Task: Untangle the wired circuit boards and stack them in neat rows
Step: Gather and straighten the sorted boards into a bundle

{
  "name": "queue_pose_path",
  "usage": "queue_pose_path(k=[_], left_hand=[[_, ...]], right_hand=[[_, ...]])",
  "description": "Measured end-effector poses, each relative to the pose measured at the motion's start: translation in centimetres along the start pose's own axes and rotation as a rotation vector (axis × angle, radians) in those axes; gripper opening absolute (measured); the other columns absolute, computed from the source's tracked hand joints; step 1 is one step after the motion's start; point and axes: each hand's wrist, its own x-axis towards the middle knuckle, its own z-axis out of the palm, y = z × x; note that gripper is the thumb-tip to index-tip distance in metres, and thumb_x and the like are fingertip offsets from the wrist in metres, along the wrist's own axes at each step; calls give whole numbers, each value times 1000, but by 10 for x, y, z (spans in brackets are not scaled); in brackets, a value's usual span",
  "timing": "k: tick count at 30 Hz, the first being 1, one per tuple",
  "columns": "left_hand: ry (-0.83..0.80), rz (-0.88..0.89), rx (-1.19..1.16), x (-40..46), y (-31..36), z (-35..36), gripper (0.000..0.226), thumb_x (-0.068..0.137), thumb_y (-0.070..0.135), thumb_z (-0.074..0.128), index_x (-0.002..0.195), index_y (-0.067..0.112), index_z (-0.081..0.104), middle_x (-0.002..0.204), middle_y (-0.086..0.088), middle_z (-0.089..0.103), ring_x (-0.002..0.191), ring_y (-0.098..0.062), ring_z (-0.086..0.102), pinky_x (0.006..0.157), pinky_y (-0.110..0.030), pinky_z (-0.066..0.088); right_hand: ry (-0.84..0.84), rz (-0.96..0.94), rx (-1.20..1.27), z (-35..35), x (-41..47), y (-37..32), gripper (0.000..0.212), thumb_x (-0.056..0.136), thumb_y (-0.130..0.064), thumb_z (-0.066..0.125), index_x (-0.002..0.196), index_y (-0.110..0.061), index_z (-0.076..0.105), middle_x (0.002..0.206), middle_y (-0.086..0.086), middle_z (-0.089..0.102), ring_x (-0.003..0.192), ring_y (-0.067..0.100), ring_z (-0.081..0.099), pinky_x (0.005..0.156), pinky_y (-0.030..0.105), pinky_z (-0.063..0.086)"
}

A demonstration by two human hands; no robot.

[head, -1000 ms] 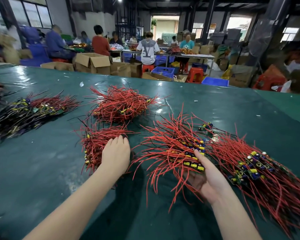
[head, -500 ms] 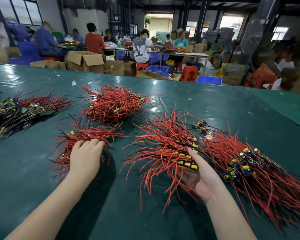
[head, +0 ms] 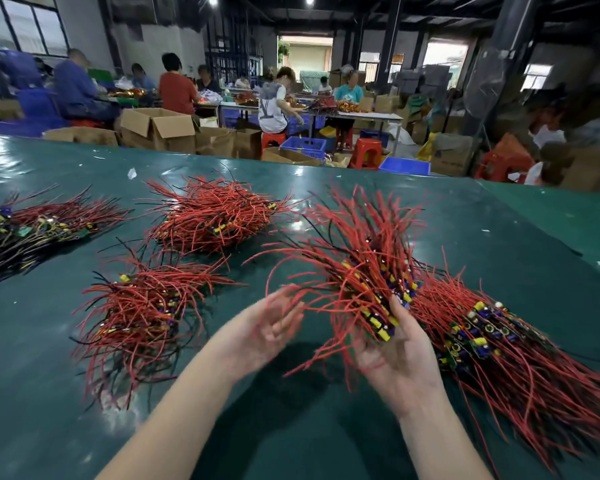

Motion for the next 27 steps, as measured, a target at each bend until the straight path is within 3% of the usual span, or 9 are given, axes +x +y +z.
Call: queue_pose_path(k=[2, 5, 10, 13, 18, 21, 24, 25, 27], left_hand=[[-115, 16, 128, 2, -15, 5, 39, 82, -11, 52, 115, 6, 63, 101, -9, 72, 82, -18, 72, 72, -27, 59], [-265, 47, 68, 2, -27, 6, 40, 77, -6, 70, 114, 1, 60, 108, -15, 71, 93, -23, 71, 84, -35, 58], [-180, 124, 51, -1, -34, 4, 25, 77, 8, 61, 99, 14, 72, 97, -5, 74, 85, -15, 71, 78, -32, 59], [-130, 126, 139, -6, -37, 2, 21, 69, 22, 65, 85, 24, 78, 85, 4, 74, 81, -11, 68, 77, -25, 52], [13, 152, 96, -6, -40, 5, 41, 89, 12, 55, 125, -7, 50, 110, -20, 54, 104, -33, 42, 97, -40, 34], [-26, 185, 87, -4, -40, 8, 17, 95, -1, 44, 104, -4, 58, 97, -17, 62, 84, -25, 60, 78, -28, 53], [-85, 233, 57, -7, -36, 8, 19, 88, 3, 59, 74, 11, 69, 72, -4, 70, 61, -12, 66, 59, -22, 58], [-132, 257, 50, -10, -36, 8, 11, 79, 11, 76, 70, 13, 72, 72, -3, 71, 61, -11, 67, 60, -22, 57], [-137, 269, 52, -19, -31, 13, 46, 33, 29, 99, 68, 12, 74, 72, -4, 72, 61, -12, 68, 58, -22, 58]], right_hand=[[-18, 1, -2, 3, -1, 2, 29, 82, -25, 61, 95, -6, 77, 108, 15, 72, 93, 26, 72, 73, 35, 60], [-48, 30, 0, 5, -2, 6, 27, 78, -22, 63, 95, -6, 77, 113, 16, 70, 99, 27, 70, 79, 38, 59], [-99, 62, -25, 8, -4, 11, 35, 78, -21, 65, 109, -8, 74, 124, 14, 66, 114, 27, 64, 100, 40, 47], [-106, 49, -80, 11, -4, 20, 37, 82, -25, 61, 115, -11, 71, 124, 11, 66, 114, 22, 64, 96, 35, 52], [-79, 7, -217, 11, -1, 24, 63, 77, -33, 69, 134, -12, 55, 131, 11, 62, 119, 22, 60, 96, 32, 50], [-107, -21, -251, 9, 1, 29, 59, 81, -30, 69, 135, -11, 55, 132, 12, 61, 122, 24, 58, 102, 34, 48], [-140, -16, -270, 8, 1, 32, 51, 82, -25, 70, 130, -10, 60, 133, 15, 60, 124, 26, 56, 103, 36, 47], [-127, -9, -267, 8, 1, 31, 52, 79, -24, 71, 128, -8, 61, 131, 16, 60, 122, 27, 58, 100, 36, 49], [-90, 9, -263, 8, 0, 26, 55, 76, -23, 71, 127, -5, 61, 129, 18, 62, 120, 29, 59, 98, 38, 50]])
